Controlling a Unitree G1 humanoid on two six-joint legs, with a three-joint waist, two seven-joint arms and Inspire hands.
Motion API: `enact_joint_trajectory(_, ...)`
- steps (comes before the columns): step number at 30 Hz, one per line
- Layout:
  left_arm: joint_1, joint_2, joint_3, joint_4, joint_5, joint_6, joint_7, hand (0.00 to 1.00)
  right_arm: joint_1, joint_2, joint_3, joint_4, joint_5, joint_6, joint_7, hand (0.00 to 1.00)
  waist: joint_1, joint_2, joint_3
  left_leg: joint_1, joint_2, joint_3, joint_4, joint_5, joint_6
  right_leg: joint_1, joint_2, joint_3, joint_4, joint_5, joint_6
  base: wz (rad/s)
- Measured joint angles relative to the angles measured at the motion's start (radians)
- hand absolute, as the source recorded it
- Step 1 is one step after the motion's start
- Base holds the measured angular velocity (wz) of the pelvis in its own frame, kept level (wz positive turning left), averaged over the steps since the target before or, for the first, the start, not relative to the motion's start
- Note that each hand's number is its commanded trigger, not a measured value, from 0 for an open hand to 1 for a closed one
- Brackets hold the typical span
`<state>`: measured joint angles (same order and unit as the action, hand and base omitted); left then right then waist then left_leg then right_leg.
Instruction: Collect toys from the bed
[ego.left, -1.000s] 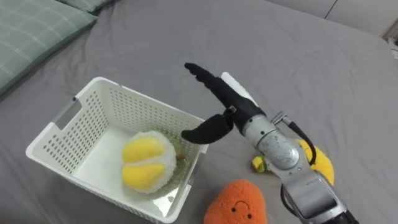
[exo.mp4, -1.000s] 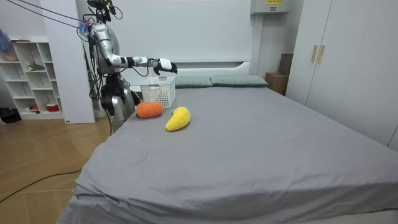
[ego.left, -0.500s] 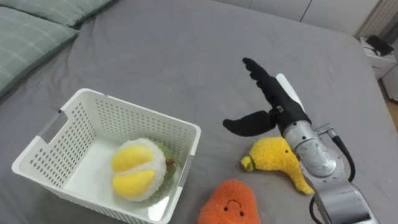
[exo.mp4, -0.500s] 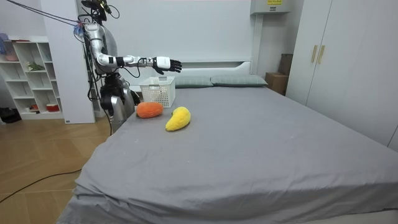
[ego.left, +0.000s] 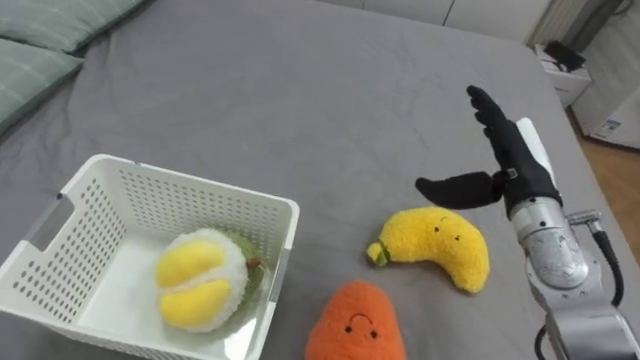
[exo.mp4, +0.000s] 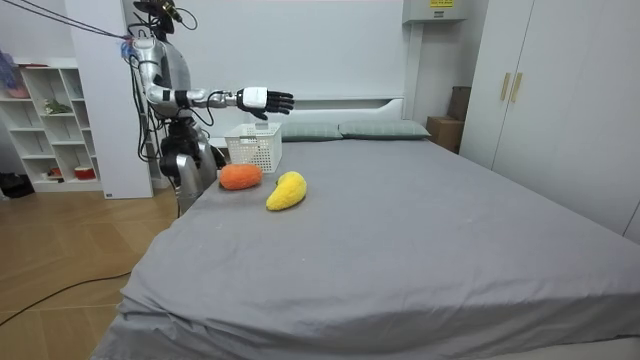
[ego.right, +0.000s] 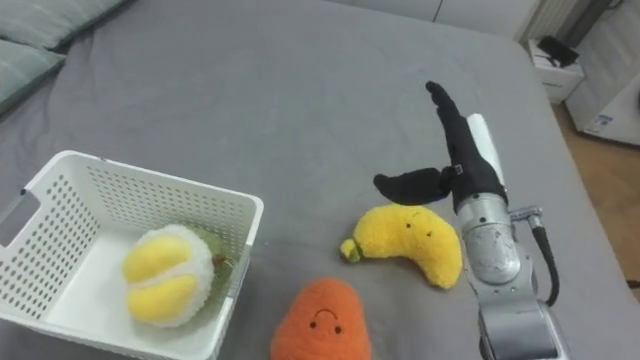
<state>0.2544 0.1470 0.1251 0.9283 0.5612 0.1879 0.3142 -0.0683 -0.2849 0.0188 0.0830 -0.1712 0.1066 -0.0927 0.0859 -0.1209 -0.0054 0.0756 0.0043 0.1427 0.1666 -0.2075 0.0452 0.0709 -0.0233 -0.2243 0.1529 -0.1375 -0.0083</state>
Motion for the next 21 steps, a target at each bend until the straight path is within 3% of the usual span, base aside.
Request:
enact_joint_trajectory(4,-0.012,0.011,-0.018,0.000,-0.024,-0.001,0.010,0.00,-0.039,-0.024,-0.001,0.221,0.028,-0.013,-0.027,0.00,0.001,-0.011,-0.0002,-0.035,0.001,0.006,0.002,0.001,0.002,-0.034,-0.001,0.004,0.001,0.007,0.000,-0.05)
enact_joint_trajectory(8,-0.028,0.021,-0.033,0.002,-0.033,-0.004,0.011,0.00,-0.074,-0.024,0.003,0.303,0.026,-0.014,-0.042,0.00,0.002,-0.003,0.0080,-0.076,0.001,0.017,0.004,0.006,0.007,-0.078,-0.002,0.005,0.001,0.018,0.000,-0.09)
enact_joint_trajectory(15,-0.074,0.029,-0.032,0.002,-0.064,-0.025,0.056,0.00,-0.186,-0.048,0.002,0.476,0.013,-0.024,-0.122,0.00,0.001,-0.004,0.0141,-0.171,0.000,0.019,0.026,0.017,0.009,-0.172,-0.006,0.002,0.002,0.030,-0.003,-0.01)
enact_joint_trajectory(21,-0.102,0.029,-0.034,0.002,-0.139,-0.042,0.068,0.00,-0.277,-0.061,0.006,0.614,0.021,-0.069,-0.137,0.00,0.005,-0.001,0.0194,-0.221,0.003,0.014,0.036,0.018,0.009,-0.211,-0.011,-0.005,-0.001,0.035,-0.005,0.05)
